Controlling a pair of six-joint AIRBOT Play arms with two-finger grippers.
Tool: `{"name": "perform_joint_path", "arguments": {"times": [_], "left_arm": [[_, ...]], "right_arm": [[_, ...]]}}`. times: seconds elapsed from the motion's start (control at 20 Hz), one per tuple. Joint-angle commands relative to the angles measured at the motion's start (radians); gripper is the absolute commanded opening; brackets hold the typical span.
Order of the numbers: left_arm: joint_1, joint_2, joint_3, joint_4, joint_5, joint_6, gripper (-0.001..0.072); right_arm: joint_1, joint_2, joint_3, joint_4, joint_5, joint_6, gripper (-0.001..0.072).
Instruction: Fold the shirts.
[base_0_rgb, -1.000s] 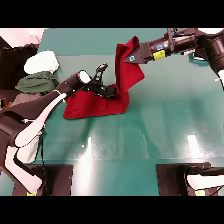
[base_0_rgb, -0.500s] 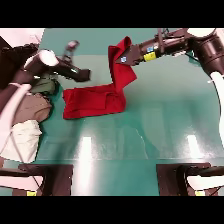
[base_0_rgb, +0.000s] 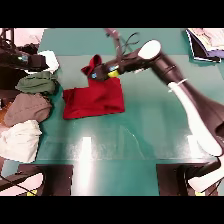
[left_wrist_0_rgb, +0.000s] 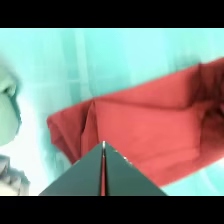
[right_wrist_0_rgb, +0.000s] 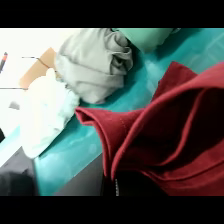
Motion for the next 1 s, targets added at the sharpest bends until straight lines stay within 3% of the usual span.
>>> {"name": "perform_joint_path", "arguments": {"times": [0.0, 0.05, 0.15, 0.2, 0.35, 0.55, 0.75, 0.8, 0.85, 0.95], "left_arm": [[0.024, 0.023, 0.000, -0.001, -0.076, 0.009, 0.0022], [0.024, 0.023, 0.000, -0.009, -0.076, 0.009, 0.0023], [0.023, 0.023, 0.000, -0.012, -0.077, 0.009, 0.0023], [0.023, 0.023, 0.000, -0.011, -0.080, 0.009, 0.0023], [0.023, 0.023, 0.000, -0.011, -0.084, 0.010, 0.0023], [0.023, 0.023, 0.000, -0.011, -0.090, 0.010, 0.0023], [0.023, 0.022, -0.001, -0.011, -0.086, 0.010, 0.0023], [0.023, 0.020, -0.001, -0.012, -0.085, 0.010, 0.0023], [0.023, 0.019, -0.004, -0.011, -0.080, 0.010, 0.0023], [0.023, 0.019, -0.009, -0.013, -0.080, 0.010, 0.0023]], "right_arm": [[0.119, -0.104, 0.003, 0.000, -0.234, -0.062, 0.0018], [0.149, -0.145, 0.033, 0.000, -0.262, -0.063, 0.0042], [0.198, -0.233, 0.146, 0.017, -0.226, -0.063, 0.0400], [0.219, -0.270, 0.220, 0.003, -0.176, -0.067, 0.0491], [0.204, -0.249, 0.257, -0.119, -0.061, -0.064, 0.0504], [0.041, -0.071, 0.036, -0.292, 0.089, 0.020, 0.0503], [-0.193, 0.053, -0.199, -0.313, 0.148, 0.084, 0.0506], [-0.244, 0.063, -0.243, -0.302, 0.150, 0.096, 0.0534], [-0.294, 0.062, -0.283, -0.274, 0.151, 0.103, 0.0642], [-0.357, 0.050, -0.361, -0.164, 0.139, 0.104, 0.0657]]}}
